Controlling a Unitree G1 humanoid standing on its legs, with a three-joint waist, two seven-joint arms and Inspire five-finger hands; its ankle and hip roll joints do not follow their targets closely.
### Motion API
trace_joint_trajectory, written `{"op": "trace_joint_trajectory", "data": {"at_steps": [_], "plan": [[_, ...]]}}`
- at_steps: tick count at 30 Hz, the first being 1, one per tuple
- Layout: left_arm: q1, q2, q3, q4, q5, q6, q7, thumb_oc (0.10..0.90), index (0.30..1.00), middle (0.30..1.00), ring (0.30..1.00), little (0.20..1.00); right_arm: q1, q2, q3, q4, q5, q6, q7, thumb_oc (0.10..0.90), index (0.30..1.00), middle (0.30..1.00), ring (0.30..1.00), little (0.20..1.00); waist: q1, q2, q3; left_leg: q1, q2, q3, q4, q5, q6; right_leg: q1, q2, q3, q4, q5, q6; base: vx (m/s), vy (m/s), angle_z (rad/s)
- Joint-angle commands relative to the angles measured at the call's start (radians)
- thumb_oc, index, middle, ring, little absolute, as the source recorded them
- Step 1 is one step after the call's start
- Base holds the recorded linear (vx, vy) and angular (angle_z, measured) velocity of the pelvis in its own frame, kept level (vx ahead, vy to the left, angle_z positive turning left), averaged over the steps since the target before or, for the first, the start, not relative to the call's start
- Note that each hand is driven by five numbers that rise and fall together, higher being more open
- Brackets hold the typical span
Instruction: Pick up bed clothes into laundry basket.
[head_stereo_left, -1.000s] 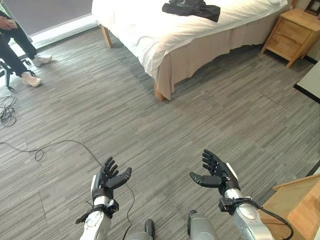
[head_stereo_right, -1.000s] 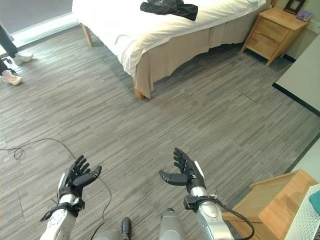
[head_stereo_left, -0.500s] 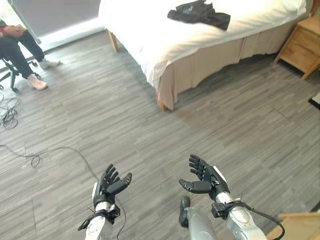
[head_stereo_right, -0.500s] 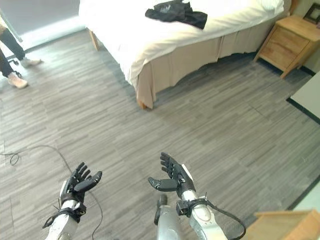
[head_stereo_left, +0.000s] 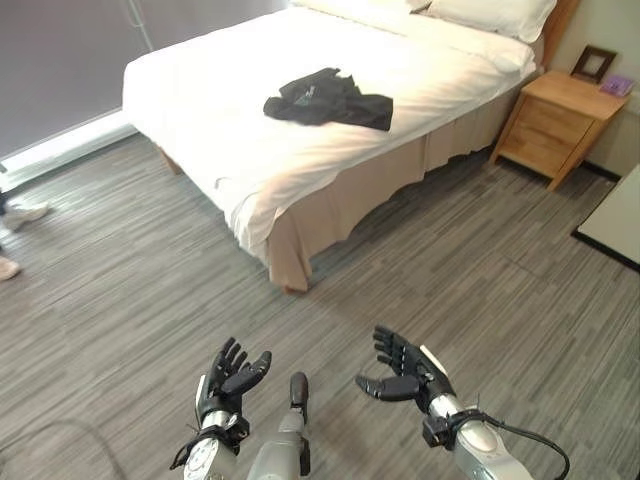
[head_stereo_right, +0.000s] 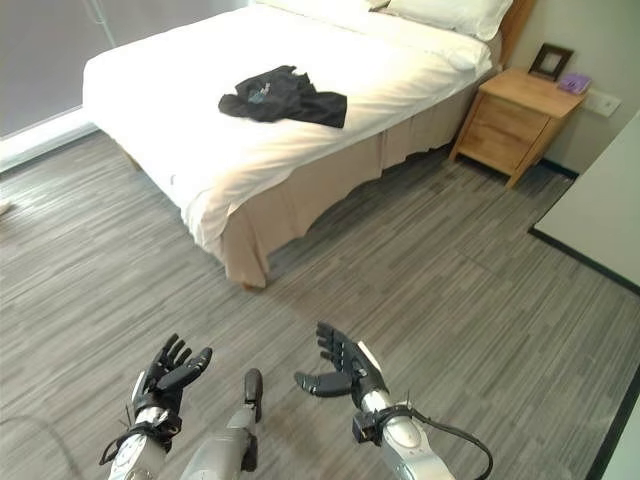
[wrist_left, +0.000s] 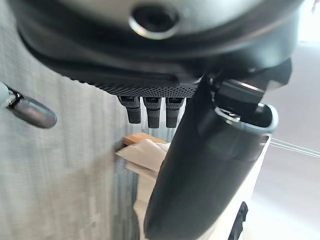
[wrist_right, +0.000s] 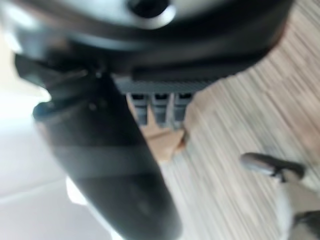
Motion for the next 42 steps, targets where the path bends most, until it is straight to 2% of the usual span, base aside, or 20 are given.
{"op": "trace_joint_trajectory", "data": {"at_steps": [1, 2, 4, 6, 8, 9, 10, 11, 13, 15, 21, 23, 25, 27, 28, 29, 30, 36, 39, 42], "plan": [[-0.096, 0.075, 0.01, -0.197, 0.008, -0.114, -0.015, 0.8, 0.9, 0.9, 0.9, 0.9, -0.098, 0.05, -0.072, -0.158, 0.005, -0.075, 0.027, 0.8, 0.9, 0.9, 0.9, 0.9, 0.015, -0.009, -0.031, 0.065, 0.102, 0.003, -0.062, 0.239, -0.109, -0.107, -0.088, -0.062, 0.021, 0.056, 0.111, 0.42, 0.191, -0.34], [-0.095, 0.08, 0.017, -0.19, 0.019, -0.115, -0.008, 0.8, 0.9, 0.9, 0.9, 0.9, -0.097, 0.055, -0.074, -0.169, 0.002, -0.079, 0.026, 0.8, 0.9, 0.9, 0.9, 0.9, 0.023, -0.015, -0.043, 0.031, 0.095, 0.01, -0.006, 0.221, -0.089, -0.094, -0.115, -0.06, 0.07, 0.067, 0.131, 0.53, 0.282, -0.23], [-0.097, 0.106, 0.004, -0.182, 0.076, -0.1, 0.021, 0.8, 0.9, 0.9, 0.9, 0.9, -0.091, 0.076, -0.071, -0.173, -0.006, -0.073, 0.018, 0.8, 0.9, 0.9, 0.9, 0.9, 0.027, -0.044, -0.061, 0.07, 0.04, 0.038, 0.059, 0.132, -0.011, -0.248, -0.185, -0.043, 0.403, 0.282, 0.176, 0.59, 0.326, -0.27], [-0.108, 0.133, 0.001, -0.189, 0.097, -0.094, 0.026, 0.8, 0.9, 0.9, 0.9, 0.9, -0.113, 0.094, -0.063, -0.188, 0.007, -0.085, 0.015, 0.8, 0.9, 0.9, 0.9, 0.9, 0.008, -0.021, -0.033, 0.139, 0.022, 0.046, 0.057, 0.088, 0.035, -0.373, -0.193, -0.048, 0.602, 0.5, 0.158, 0.38, 0.299, -0.05], [-0.119, 0.157, -0.005, -0.192, 0.125, -0.088, 0.035, 0.8, 0.9, 0.9, 0.9, 0.9, -0.136, 0.109, -0.043, -0.176, 0.0, -0.085, 0.002, 0.8, 0.9, 0.9, 0.9, 0.9, -0.03, -0.009, -0.007, 0.219, 0.002, 0.039, 0.035, 0.036, 0.053, -0.485, -0.199, -0.072, 0.705, 0.437, 0.142, 0.41, 0.24, 0.61], [-0.12, 0.159, -0.006, -0.196, 0.121, -0.09, 0.034, 0.8, 0.9, 0.9, 0.9, 0.9, -0.14, 0.114, -0.04, -0.171, 0.004, -0.082, 0.002, 0.8, 0.9, 0.9, 0.9, 0.9, -0.041, 0.006, -0.001, 0.252, 0.006, 0.026, 0.025, 0.025, 0.059, -0.539, -0.189, -0.088, 0.705, 0.42, 0.131, 0.59, 0.199, 0.72], [-0.121, 0.161, -0.005, -0.212, 0.11, -0.093, 0.022, 0.8, 0.9, 0.9, 0.9, 0.9, -0.137, 0.118, -0.043, -0.161, 0.026, -0.081, 0.012, 0.8, 0.9, 0.9, 0.9, 0.9, -0.078, 0.01, 0.014, 0.317, -0.013, 0.004, 0.002, -0.001, 0.058, -0.624, -0.161, -0.123, 0.642, 0.338, 0.118, 0.45, 0.126, 0.51], [-0.12, 0.161, -0.004, -0.212, 0.11, -0.093, 0.021, 0.8, 0.9, 0.9, 0.9, 0.9, -0.136, 0.117, -0.043, -0.162, 0.026, -0.081, 0.012, 0.8, 0.9, 0.9, 0.9, 0.9, -0.083, 0.007, 0.018, 0.324, -0.017, 0.001, 0.001, -0.004, 0.058, -0.617, -0.166, -0.126, 0.649, 0.327, 0.118, 0.64, 0.065, 0.31], [-0.122, 0.161, -0.016, -0.208, 0.109, -0.087, -0.012, 0.8, 0.9, 0.9, 0.9, 0.9, -0.101, 0.106, -0.056, -0.153, 0.037, -0.077, 0.033, 0.8, 0.9, 0.9, 0.9, 0.9, -0.126, -0.013, 0.025, 0.377, -0.058, -0.045, -0.015, -0.043, 0.046, -0.663, -0.096, -0.151, 0.39, 0.27, 0.118, 0.52, -0.043, 0.56], [-0.118, 0.16, -0.021, -0.196, 0.123, -0.09, -0.001, 0.8, 0.9, 0.9, 0.9, 0.9, -0.093, 0.104, -0.047, -0.148, 0.039, -0.072, 0.041, 0.8, 0.9, 0.9, 0.9, 0.9, -0.125, -0.027, 0.024, 0.4, -0.064, -0.053, -0.01, -0.069, 0.037, -0.606, -0.113, -0.213, 0.276, 0.27, 0.117, 0.3, -0.084, 0.65], [-0.078, 0.131, -0.036, -0.208, 0.108, -0.083, -0.033, 0.8, 0.9, 0.9, 0.9, 0.9, -0.116, 0.063, -0.056, -0.162, 0.025, -0.071, 0.047, 0.8, 0.9, 0.9, 0.9, 0.9, -0.097, -0.033, -0.002, 0.366, -0.076, -0.055, 0.103, -0.11, 0.01, -0.516, -0.097, -0.202, 0.174, 0.247, 0.096, 0.18, -0.089, 0.16], [-0.076, 0.138, -0.044, -0.212, 0.105, -0.076, -0.046, 0.8, 0.9, 0.9, 0.9, 0.9, -0.13, 0.047, -0.065, -0.168, 0.033, -0.076, 0.045, 0.8, 0.9, 0.9, 0.9, 0.9, -0.087, -0.046, 0.012, 0.297, -0.067, -0.058, 0.257, -0.095, -0.018, -0.472, -0.095, -0.201, 0.13, 0.243, 0.08, 0.06, -0.129, -0.03], [-0.077, 0.149, -0.047, -0.225, 0.122, -0.069, -0.054, 0.8, 0.9, 0.9, 0.9, 0.9, -0.13, 0.025, -0.084, -0.179, 0.031, -0.082, 0.044, 0.8, 0.9, 0.9, 0.9, 0.9, -0.073, -0.061, 0.033, 0.218, -0.046, -0.062, 0.425, -0.022, -0.062, -0.425, -0.093, -0.21, 0.108, 0.235, 0.059, 0.07, -0.117, 0.09], [-0.066, 0.139, -0.048, -0.223, 0.113, -0.066, -0.054, 0.8, 0.9, 0.9, 0.9, 0.9, -0.129, 0.012, -0.094, -0.189, 0.024, -0.082, 0.036, 0.8, 0.9, 0.9, 0.9, 0.9, -0.058, -0.066, 0.041, 0.188, -0.048, -0.099, 0.445, -0.019, -0.066, -0.397, -0.09, -0.204, 0.093, 0.224, 0.056, 0.18, -0.022, 0.01], [-0.055, 0.134, -0.04, -0.223, 0.112, -0.063, -0.053, 0.8, 0.9, 0.9, 0.9, 0.9, -0.136, 0.005, -0.119, -0.187, 0.016, -0.086, 0.025, 0.8, 0.9, 0.9, 0.9, 0.9, -0.05, -0.061, 0.02, 0.187, -0.029, -0.108, 0.284, -0.053, -0.05, -0.379, -0.084, -0.193, 0.066, 0.216, 0.075, 0.18, 0.037, -0.29], [-0.054, 0.133, -0.041, -0.224, 0.112, -0.063, -0.053, 0.8, 0.9, 0.9, 0.9, 0.9, -0.135, 0.004, -0.119, -0.187, 0.016, -0.086, 0.025, 0.8, 0.9, 0.9, 0.9, 0.9, -0.047, -0.062, 0.022, 0.197, -0.03, -0.105, 0.275, -0.053, -0.05, -0.374, -0.086, -0.191, 0.064, 0.214, 0.076, 0.34, 0.064, -0.43], [-0.041, 0.137, -0.045, -0.223, 0.11, -0.066, -0.058, 0.8, 0.9, 0.9, 0.9, 0.9, -0.147, -0.004, -0.141, -0.186, 0.015, -0.091, 0.017, 0.8, 0.9, 0.9, 0.9, 0.9, -0.027, -0.044, 0.003, 0.213, -0.038, -0.163, 0.098, -0.02, -0.035, -0.369, -0.058, -0.169, 0.062, 0.206, 0.085, 0.18, 0.025, -0.32], [-0.019, 0.186, -0.057, -0.258, 0.095, -0.057, -0.103, 0.8, 0.9, 0.9, 0.9, 0.9, -0.232, -0.075, -0.224, -0.133, 0.033, -0.102, -0.014, 0.8, 0.9, 0.9, 0.9, 0.9, -0.038, -0.054, -0.032, 0.32, -0.049, -0.188, -0.04, -0.016, -0.004, -0.406, -0.052, -0.14, 0.092, 0.206, 0.092, 0.1, 0.041, -0.36], [-0.001, 0.238, -0.046, -0.281, 0.094, -0.048, -0.131, 0.8, 0.9, 0.9, 0.9, 0.9, -0.361, -0.239, -0.236, -0.078, -0.033, -0.094, -0.028, 0.8, 0.9, 0.9, 0.9, 0.9, -0.023, -0.067, -0.043, 0.337, -0.051, -0.18, -0.084, -0.007, 0.004, -0.422, -0.065, -0.126, 0.096, 0.211, 0.105, 0.05, 0.042, -0.07], [0.014, 0.262, -0.088, -0.306, 0.048, -0.041, -0.167, 0.8, 0.9, 0.9, 0.9, 0.9, -0.664, -0.39, -0.119, 0.089, -0.088, -0.087, -0.063, 0.8, 0.9, 0.9, 0.9, 0.9, 0.011, -0.084, -0.032, 0.317, -0.056, -0.176, -0.091, 0.002, 0.006, -0.449, -0.076, -0.124, 0.097, 0.219, 0.112, -0.02, 0.053, -0.13]]}}
